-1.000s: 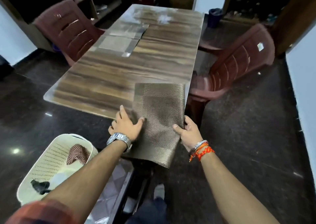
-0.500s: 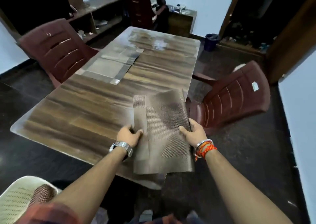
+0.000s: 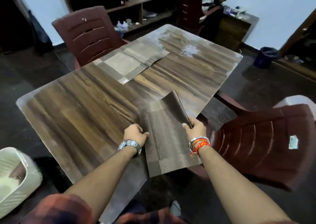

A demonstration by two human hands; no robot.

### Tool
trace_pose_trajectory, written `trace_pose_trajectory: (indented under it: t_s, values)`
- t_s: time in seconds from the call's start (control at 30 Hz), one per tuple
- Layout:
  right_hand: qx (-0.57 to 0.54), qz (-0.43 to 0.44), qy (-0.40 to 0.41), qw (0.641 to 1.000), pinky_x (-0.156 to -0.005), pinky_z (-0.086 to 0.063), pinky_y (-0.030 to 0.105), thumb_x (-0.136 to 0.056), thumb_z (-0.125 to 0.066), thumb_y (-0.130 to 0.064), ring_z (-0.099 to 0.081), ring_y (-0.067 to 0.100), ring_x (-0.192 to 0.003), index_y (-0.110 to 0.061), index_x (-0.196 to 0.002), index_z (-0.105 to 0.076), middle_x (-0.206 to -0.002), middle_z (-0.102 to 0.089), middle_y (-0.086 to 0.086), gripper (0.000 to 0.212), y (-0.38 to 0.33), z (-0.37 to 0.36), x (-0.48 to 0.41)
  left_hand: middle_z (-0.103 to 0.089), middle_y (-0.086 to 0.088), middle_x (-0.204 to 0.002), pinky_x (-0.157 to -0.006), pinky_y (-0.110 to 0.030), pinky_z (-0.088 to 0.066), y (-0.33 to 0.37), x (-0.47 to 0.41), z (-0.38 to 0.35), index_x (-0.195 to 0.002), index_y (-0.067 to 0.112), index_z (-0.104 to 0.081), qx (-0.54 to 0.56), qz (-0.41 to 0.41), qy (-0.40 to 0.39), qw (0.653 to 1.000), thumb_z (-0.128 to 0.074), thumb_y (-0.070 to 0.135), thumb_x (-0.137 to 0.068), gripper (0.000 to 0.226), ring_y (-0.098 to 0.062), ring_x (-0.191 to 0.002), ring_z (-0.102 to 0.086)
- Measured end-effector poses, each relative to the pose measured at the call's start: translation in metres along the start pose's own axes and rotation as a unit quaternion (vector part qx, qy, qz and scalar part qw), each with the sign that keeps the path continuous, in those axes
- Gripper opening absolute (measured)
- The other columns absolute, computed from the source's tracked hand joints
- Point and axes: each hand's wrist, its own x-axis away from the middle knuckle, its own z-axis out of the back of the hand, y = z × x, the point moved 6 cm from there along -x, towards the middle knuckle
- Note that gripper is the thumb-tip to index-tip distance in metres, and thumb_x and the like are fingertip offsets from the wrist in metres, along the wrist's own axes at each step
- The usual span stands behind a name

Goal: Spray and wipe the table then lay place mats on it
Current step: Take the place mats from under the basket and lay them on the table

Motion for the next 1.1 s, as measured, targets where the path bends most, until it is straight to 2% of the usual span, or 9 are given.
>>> trace_pose_trajectory:
  t_s: [0.33, 0.47, 0.6, 0.67, 0.77, 0.87, 0.93, 1.0, 1.1]
  values:
    - [0.067, 0.007, -0.045, 0.997, -0.100, -0.043, 0.034, -0.089, -0.065, -0.016, -0.061, 0.028, -0.117, -0.015, -0.131, -0.060, -0.124, -0.068, 0.011, 0.043, -0.022, 0.010, -0.139, -0.071, -0.007, -0.084, -0.078, -0.027, -0.046, 0.064, -0.055, -0.029, -0.061, 0.018, -0.053, 0.013, 0.037, 0.020, 0.999, -0.070, 0.032, -0.083, 0.031, -0.028, -0.091, -0.065]
    - [0.088, -0.001, -0.053, 0.995, -0.091, -0.050, 0.033, -0.082, -0.062, -0.012, -0.066, 0.026, -0.094, -0.020, -0.112, -0.071, -0.112, -0.073, 0.011, 0.033, -0.009, 0.011, -0.150, -0.059, -0.001, -0.072, -0.067, -0.028, -0.038, 0.086, -0.080, -0.051, -0.063, 0.017, -0.051, 0.112, 0.075, -0.018, 0.991, -0.066, 0.027, -0.082, 0.027, -0.031, -0.088, -0.061]
    - [0.143, 0.064, -0.082, 0.984, -0.107, -0.042, 0.044, -0.057, -0.051, -0.010, -0.059, 0.027, -0.120, -0.021, -0.100, -0.076, -0.121, -0.070, 0.002, 0.051, 0.030, 0.019, -0.141, -0.064, -0.020, -0.099, -0.080, -0.035, -0.043, 0.117, -0.106, -0.069, -0.063, 0.019, -0.048, 0.154, 0.077, -0.040, 0.984, -0.049, 0.019, -0.092, 0.029, -0.037, -0.103, -0.057]
    - [0.184, 0.140, -0.101, 0.968, -0.111, -0.037, 0.042, -0.051, -0.049, -0.008, -0.056, 0.027, -0.124, -0.016, -0.114, -0.071, -0.127, -0.065, 0.004, 0.068, 0.051, 0.033, -0.128, -0.061, -0.022, -0.108, -0.082, -0.031, -0.040, 0.137, -0.118, -0.071, -0.073, 0.020, -0.048, 0.148, 0.062, -0.027, 0.987, -0.041, 0.013, -0.097, 0.026, -0.035, -0.103, -0.054]
    - [0.173, 0.183, -0.152, 0.956, -0.118, -0.022, 0.024, -0.055, -0.056, -0.013, -0.041, 0.012, -0.134, -0.012, -0.133, -0.057, -0.140, -0.051, -0.002, 0.079, 0.068, 0.048, -0.109, -0.052, -0.006, -0.081, -0.068, -0.029, -0.038, 0.169, -0.127, -0.072, -0.065, 0.022, -0.046, 0.217, 0.072, -0.006, 0.973, -0.044, 0.010, -0.094, 0.031, -0.023, -0.081, -0.044]
    - [0.147, 0.202, -0.136, 0.959, -0.113, -0.026, 0.014, -0.073, -0.070, -0.023, -0.043, 0.006, -0.130, -0.011, -0.136, -0.054, -0.137, -0.053, -0.003, 0.066, 0.067, 0.054, -0.117, -0.058, -0.003, -0.068, -0.072, -0.037, -0.054, 0.195, -0.132, -0.084, -0.063, 0.016, -0.061, 0.410, 0.127, 0.009, 0.903, -0.058, 0.031, -0.069, 0.017, -0.027, -0.072, -0.057]
    - [0.102, 0.164, -0.066, 0.979, -0.100, -0.039, 0.014, -0.080, -0.075, -0.009, -0.062, 0.018, -0.116, -0.009, -0.124, -0.064, -0.122, -0.067, 0.004, 0.045, 0.064, 0.060, -0.140, -0.071, -0.003, -0.089, -0.087, -0.055, -0.052, 0.207, -0.145, -0.105, -0.080, 0.018, -0.071, 0.484, 0.114, -0.034, 0.867, -0.059, 0.050, -0.064, 0.038, -0.033, -0.090, -0.067]
    - [0.041, 0.051, 0.025, 0.998, -0.082, -0.041, 0.016, -0.088, -0.070, -0.008, -0.069, 0.028, -0.102, -0.001, -0.110, -0.072, -0.105, -0.074, 0.017, 0.022, 0.064, 0.074, -0.167, -0.071, 0.006, -0.103, -0.087, -0.047, -0.052, 0.226, -0.139, -0.116, -0.093, 0.010, -0.067, 0.503, 0.085, -0.097, 0.855, -0.049, 0.064, -0.083, 0.058, -0.027, -0.096, -0.067]
    - [-0.029, -0.061, 0.050, 0.996, -0.080, -0.039, 0.022, -0.094, -0.063, -0.024, -0.066, 0.031, -0.106, 0.006, -0.104, -0.069, -0.105, -0.072, 0.024, 0.031, 0.068, 0.077, -0.204, -0.063, 0.019, -0.102, -0.081, -0.026, -0.048, 0.246, -0.121, -0.117, -0.104, 0.021, -0.063, 0.289, -0.067, -0.139, 0.945, -0.036, 0.054, -0.098, 0.043, -0.007, -0.091, -0.063]
